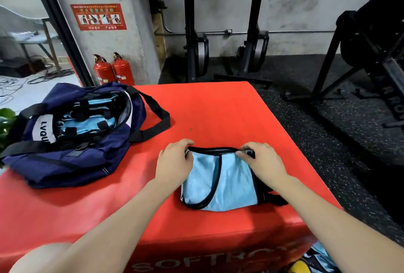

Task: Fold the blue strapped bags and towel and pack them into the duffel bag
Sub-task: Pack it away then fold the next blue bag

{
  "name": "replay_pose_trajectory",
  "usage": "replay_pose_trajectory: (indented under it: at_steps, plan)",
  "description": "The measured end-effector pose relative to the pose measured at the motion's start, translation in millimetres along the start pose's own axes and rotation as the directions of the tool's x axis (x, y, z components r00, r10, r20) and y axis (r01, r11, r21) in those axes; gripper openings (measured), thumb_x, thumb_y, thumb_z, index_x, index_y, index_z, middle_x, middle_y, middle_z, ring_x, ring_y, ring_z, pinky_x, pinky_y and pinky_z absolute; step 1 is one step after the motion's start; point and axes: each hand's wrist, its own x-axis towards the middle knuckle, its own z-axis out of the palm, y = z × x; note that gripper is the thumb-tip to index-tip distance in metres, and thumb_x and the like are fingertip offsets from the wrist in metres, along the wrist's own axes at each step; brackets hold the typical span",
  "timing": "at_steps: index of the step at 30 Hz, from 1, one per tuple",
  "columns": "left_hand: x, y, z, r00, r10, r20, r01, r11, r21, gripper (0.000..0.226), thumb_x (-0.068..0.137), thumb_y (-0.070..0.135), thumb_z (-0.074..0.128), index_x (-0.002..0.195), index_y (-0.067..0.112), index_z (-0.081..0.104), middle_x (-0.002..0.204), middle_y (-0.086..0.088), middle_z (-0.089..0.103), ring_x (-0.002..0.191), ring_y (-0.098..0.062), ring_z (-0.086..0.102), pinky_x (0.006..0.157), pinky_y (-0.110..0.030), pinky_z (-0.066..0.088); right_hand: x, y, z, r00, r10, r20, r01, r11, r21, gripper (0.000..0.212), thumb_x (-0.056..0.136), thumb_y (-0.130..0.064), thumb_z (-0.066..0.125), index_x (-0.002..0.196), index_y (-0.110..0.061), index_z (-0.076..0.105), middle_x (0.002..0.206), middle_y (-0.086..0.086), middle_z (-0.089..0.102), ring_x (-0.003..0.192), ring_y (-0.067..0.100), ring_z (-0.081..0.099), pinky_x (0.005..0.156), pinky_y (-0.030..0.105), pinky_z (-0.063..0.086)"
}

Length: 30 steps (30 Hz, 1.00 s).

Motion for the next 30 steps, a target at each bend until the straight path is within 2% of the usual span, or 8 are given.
replay_pose_trajectory:
  at_steps: [4,7,11,13,17,20,23,30]
  plan:
    - [1.4,-4.8,1.8,0.989,0.108,0.098,-0.103,0.993,-0.051,0.045,0.09,0.01,0.059,0.123,0.039,0.063,0.131,0.015,0.055,0.128,-0.012,0.042,0.101,-0.04,0.034,-8.9,-2.6,0.6,0.989,-0.037,-0.146,0.024,0.996,-0.091,0.031,0.094,-0.05,0.059,0.115,-0.028,0.067,0.12,-0.008,0.064,0.108,0.024,0.052,0.09,0.041,0.043]
    - [3.6,-8.1,-1.1,0.951,0.212,0.225,-0.177,0.97,-0.168,0.045,0.091,0.008,0.058,0.106,0.049,0.069,0.134,0.013,0.053,0.135,-0.011,0.039,0.112,-0.05,0.032,-32.3,-21.6,-6.2,0.947,-0.208,-0.246,0.189,0.977,-0.1,0.019,0.093,-0.04,0.063,0.104,-0.025,0.068,0.103,-0.008,0.064,0.094,0.023,0.059,0.078,0.04,0.051]
    - [1.2,-10.1,-6.1,0.904,0.153,0.399,-0.155,0.988,-0.028,0.051,0.091,0.009,0.052,0.092,0.058,0.066,0.142,0.013,0.052,0.139,-0.007,0.036,0.115,-0.047,0.024,-85.2,-52.6,-1.4,0.982,-0.155,0.107,0.166,0.981,-0.1,0.033,0.096,-0.057,0.048,0.107,-0.029,0.061,0.084,-0.005,0.068,0.084,0.023,0.066,0.071,0.035,0.05]
    - [-0.7,-11.4,-7.1,0.903,0.122,0.413,-0.144,0.989,0.024,0.047,0.092,0.013,0.051,0.095,0.056,0.068,0.134,0.02,0.054,0.131,-0.003,0.04,0.107,-0.042,0.026,-100.7,-55.7,8.5,0.967,-0.107,0.231,0.161,0.96,-0.23,0.046,0.095,-0.067,0.039,0.109,-0.027,0.059,0.087,-0.001,0.07,0.09,0.025,0.067,0.073,0.034,0.049]
    - [-9.3,-13.7,-16.2,0.921,0.073,0.383,-0.122,0.987,0.105,0.025,0.089,0.025,0.058,0.096,0.047,0.07,0.106,0.021,0.059,0.106,-0.003,0.051,0.095,-0.036,0.033,-99.5,-45.2,11.0,0.984,-0.091,0.154,0.136,0.941,-0.311,0.051,0.094,-0.069,0.034,0.117,-0.03,0.058,0.106,-0.005,0.067,0.107,0.02,0.063,0.082,0.034,0.046]
    - [-24.3,-14.5,-26.8,0.91,0.08,0.407,-0.124,0.989,0.084,0.017,0.084,0.032,0.066,0.097,0.036,0.076,0.085,0.018,0.061,0.09,-0.005,0.061,0.087,-0.029,0.045,-85.7,-27.0,7.9,0.99,-0.056,0.128,0.096,0.938,-0.334,0.059,0.095,-0.068,0.032,0.136,-0.03,0.053,0.132,-0.007,0.06,0.132,0.018,0.047,0.102,0.037,0.036]
    - [-54.2,-1.9,-32.8,0.857,0.136,0.497,-0.155,0.988,-0.005,0.019,0.084,0.039,0.074,0.1,0.029,0.078,0.067,0.016,0.06,0.067,0.004,0.057,0.066,-0.009,0.038,-76.7,-6.8,6.1,0.988,0.017,0.156,0.034,0.948,-0.318,0.06,0.1,-0.059,0.038,0.151,-0.027,0.037,0.156,-0.006,0.04,0.149,0.019,0.025,0.117,0.039,0.025]
    - [-79.8,-7.9,-37.6,0.857,0.221,0.466,-0.221,0.974,-0.056,0.03,0.083,0.049,0.074,0.11,0.036,0.073,0.078,0.011,0.06,0.074,-0.004,0.058,0.072,-0.02,0.045,-86.1,-11.5,6.5,0.915,-0.384,0.127,0.388,0.922,-0.006,0.05,0.091,-0.066,0.048,0.12,-0.03,0.066,0.125,-0.015,0.06,0.125,0.008,0.049,0.105,0.038,0.042]
